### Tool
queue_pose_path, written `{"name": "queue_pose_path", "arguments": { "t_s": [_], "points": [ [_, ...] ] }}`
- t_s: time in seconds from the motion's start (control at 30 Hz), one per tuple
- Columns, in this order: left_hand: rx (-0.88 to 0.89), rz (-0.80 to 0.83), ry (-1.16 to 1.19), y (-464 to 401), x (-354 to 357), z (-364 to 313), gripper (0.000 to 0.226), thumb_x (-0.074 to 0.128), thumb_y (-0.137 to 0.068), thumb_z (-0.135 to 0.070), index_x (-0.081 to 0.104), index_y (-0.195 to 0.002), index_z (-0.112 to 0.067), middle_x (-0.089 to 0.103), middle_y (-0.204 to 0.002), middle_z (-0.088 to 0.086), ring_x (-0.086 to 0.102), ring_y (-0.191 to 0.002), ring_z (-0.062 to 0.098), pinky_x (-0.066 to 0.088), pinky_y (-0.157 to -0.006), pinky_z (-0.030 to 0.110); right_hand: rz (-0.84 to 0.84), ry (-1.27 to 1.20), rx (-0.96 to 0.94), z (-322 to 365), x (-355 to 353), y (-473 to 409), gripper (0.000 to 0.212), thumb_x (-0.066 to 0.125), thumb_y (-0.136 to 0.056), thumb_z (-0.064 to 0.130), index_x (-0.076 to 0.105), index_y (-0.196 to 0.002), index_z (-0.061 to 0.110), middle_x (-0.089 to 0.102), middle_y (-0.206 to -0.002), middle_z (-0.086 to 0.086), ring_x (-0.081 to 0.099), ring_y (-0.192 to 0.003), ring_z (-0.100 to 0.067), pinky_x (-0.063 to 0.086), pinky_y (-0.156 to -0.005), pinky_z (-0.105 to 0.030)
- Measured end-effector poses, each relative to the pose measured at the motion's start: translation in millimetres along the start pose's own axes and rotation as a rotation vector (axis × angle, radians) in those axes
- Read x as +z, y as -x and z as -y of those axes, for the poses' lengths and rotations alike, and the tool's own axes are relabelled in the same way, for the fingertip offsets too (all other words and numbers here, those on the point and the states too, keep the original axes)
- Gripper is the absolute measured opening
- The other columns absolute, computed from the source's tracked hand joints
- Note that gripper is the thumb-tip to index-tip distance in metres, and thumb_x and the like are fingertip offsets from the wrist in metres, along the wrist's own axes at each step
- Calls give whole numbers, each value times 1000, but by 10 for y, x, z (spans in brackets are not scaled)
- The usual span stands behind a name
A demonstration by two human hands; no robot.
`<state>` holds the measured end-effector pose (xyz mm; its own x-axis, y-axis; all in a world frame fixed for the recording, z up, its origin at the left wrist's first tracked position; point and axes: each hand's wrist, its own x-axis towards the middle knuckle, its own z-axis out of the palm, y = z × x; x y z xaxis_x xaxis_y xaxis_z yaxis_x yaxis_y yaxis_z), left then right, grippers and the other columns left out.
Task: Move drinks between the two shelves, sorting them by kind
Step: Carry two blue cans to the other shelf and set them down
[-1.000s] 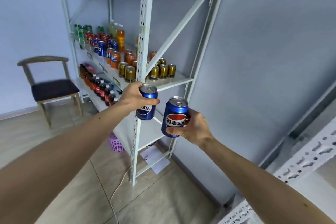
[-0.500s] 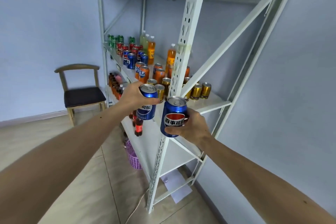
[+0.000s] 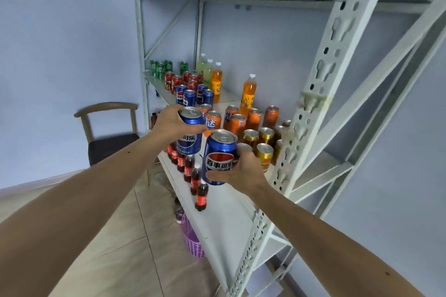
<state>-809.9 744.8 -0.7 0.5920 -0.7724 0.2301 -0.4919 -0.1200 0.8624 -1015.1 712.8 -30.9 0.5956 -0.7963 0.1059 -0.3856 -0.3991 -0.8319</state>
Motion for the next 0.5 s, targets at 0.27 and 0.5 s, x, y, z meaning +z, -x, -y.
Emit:
{"name": "queue_pose_path", "arguments": {
  "t_s": [0.27, 0.5],
  "points": [
    [73, 105, 25, -1114, -537, 350, 35, 89, -63, -22, 63, -85, -21, 65, -84, -8, 62, -82, 13, 49, -76, 28, -99, 2, 56, 383, 626, -989, 63, 92, -58, 22, 59, -111, 26, 64, -92, 15, 61, -81, 0, 52, -75, -14],
    [83, 124, 49, -2100, -662, 614, 49, 90, -59, -28, 65, -99, -18, 69, -96, -4, 65, -89, 16, 55, -81, 35, -202, 25, 108, 485, 793, -1882, 67, 93, -55, 25, 59, -113, 23, 68, -100, 9, 65, -91, -9, 52, -81, -21]
  ]
}}
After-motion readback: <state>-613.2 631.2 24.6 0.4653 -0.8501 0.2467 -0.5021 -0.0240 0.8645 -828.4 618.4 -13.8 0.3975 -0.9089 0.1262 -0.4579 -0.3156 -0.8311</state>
